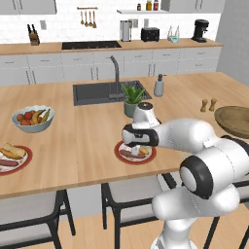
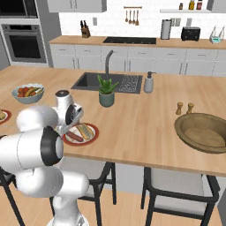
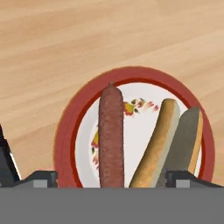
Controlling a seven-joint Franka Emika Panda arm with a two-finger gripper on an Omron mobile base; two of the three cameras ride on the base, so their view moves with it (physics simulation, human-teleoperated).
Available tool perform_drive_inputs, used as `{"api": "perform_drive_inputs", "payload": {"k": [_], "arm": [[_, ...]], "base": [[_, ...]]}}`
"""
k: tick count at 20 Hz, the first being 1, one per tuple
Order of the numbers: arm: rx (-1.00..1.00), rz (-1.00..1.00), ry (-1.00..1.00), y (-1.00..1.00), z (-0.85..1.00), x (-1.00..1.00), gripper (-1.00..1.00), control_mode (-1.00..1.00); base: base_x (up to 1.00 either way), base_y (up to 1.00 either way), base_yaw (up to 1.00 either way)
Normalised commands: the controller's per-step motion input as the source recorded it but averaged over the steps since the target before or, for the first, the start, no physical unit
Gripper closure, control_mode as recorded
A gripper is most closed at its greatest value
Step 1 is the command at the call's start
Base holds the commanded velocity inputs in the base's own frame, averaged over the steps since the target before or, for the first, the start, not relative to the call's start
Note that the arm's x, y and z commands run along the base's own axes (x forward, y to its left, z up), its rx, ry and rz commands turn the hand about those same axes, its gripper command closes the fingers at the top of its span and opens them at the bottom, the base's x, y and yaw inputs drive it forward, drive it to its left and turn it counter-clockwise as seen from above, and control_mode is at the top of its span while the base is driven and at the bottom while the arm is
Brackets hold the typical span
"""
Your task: Place one bun and one sausage from the bowl on each plate.
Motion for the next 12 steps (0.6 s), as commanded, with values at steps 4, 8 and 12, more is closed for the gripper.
{"api": "perform_drive_inputs", "payload": {"k": [4,8,12], "arm": [[-0.01,-0.02,-0.05,0.00,1.00,-0.51,-1.00,-1.00],[0.00,-0.13,0.01,0.00,1.00,-0.75,-1.00,-1.00],[0.02,-0.24,0.05,-0.07,1.00,-0.84,-1.00,-1.00]], "base": [[0.00,0.00,0.00],[0.00,0.00,0.00],[0.00,0.00,0.00]]}}
